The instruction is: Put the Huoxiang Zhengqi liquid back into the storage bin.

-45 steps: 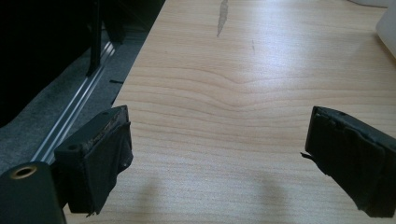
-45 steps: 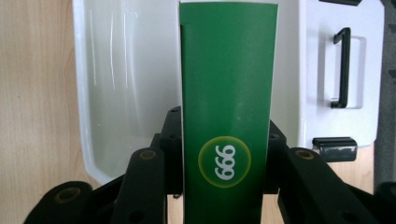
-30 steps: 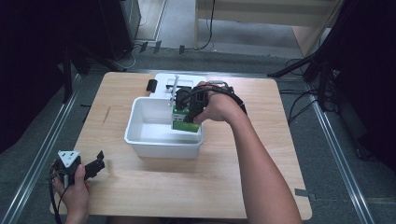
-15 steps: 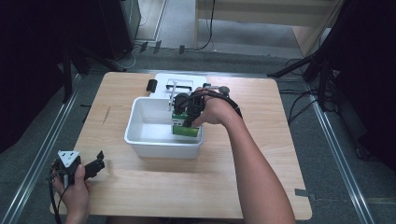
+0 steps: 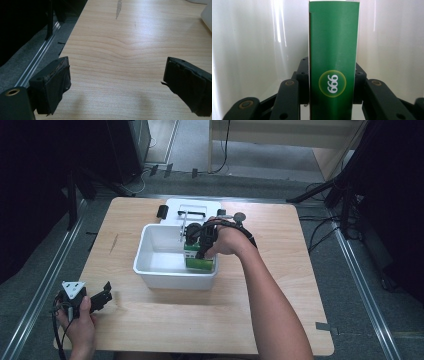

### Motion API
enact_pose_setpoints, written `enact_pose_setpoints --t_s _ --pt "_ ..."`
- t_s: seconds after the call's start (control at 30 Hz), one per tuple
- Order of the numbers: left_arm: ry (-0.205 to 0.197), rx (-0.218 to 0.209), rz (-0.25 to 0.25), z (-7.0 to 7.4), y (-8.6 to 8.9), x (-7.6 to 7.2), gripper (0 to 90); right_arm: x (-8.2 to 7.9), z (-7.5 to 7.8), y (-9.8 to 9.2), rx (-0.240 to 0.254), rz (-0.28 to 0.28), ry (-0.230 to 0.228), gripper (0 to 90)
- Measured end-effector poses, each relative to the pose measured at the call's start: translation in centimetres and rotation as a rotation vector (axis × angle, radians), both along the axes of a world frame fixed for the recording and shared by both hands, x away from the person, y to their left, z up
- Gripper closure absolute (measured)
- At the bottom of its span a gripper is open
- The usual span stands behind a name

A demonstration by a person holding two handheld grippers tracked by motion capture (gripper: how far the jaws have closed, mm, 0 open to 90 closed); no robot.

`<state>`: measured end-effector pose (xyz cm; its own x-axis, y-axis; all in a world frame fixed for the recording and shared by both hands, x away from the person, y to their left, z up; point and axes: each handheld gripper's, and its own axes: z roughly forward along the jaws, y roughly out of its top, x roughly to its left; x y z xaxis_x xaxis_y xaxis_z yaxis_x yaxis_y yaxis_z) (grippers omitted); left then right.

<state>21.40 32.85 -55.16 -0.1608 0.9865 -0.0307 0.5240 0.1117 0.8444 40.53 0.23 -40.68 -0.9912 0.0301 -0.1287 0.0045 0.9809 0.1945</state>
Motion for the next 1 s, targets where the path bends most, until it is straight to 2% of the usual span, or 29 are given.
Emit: enact_pose_setpoints --t_s 0.07,0.2,0.4,0.43,0.5,0.67,0.7,0.73,0.77,0.8,0.83,0.87,1.0 --pt "0.000 0.000 0.000 0.0 0.0 0.0 7.7 0.1 0.0 -0.1 0.005 0.017 0.000 62.7" --pt "0.001 0.000 0.001 0.0 0.0 0.0 7.7 0.1 0.6 -0.4 0.022 -0.016 -0.005 61.2" --pt "-0.001 0.001 0.003 0.0 0.0 0.0 7.7 0.2 1.5 -1.1 0.071 -0.029 -0.014 59.0" --pt "0.000 0.001 0.002 0.0 0.0 0.0 7.7 0.1 1.7 -1.3 0.068 -0.048 -0.013 58.4" --pt "0.001 0.002 0.002 0.0 0.0 0.0 7.7 0.1 2.1 -1.6 0.098 -0.057 -0.019 55.8" --pt "0.000 0.003 0.003 0.0 0.0 0.0 7.7 -0.1 3.3 -2.3 0.160 -0.153 -0.010 45.7" --pt "0.000 0.003 0.003 0.0 0.0 0.0 7.7 -0.1 3.3 -2.3 0.160 -0.153 -0.010 45.7" --pt "0.000 0.004 0.003 0.0 -0.1 0.0 7.7 -0.3 4.0 -2.7 0.199 -0.201 0.002 42.7" --pt "0.000 0.004 0.003 0.0 -0.1 0.0 7.7 -0.3 4.0 -2.7 0.199 -0.201 0.002 42.7" --pt "0.001 0.004 0.004 0.0 -0.1 0.0 7.7 -0.4 4.5 -2.9 0.229 -0.224 0.004 40.4" --pt "0.001 0.004 0.004 0.0 -0.1 0.0 7.7 -0.4 4.5 -2.9 0.229 -0.224 0.004 40.4" --pt "0.000 0.004 0.004 0.0 -0.1 0.0 7.7 -0.6 5.0 -3.1 0.243 -0.259 -0.002 36.5" --pt "0.001 0.006 0.004 0.0 -0.1 0.0 7.7 -0.9 5.8 -3.5 0.304 -0.290 -0.020 34.8"
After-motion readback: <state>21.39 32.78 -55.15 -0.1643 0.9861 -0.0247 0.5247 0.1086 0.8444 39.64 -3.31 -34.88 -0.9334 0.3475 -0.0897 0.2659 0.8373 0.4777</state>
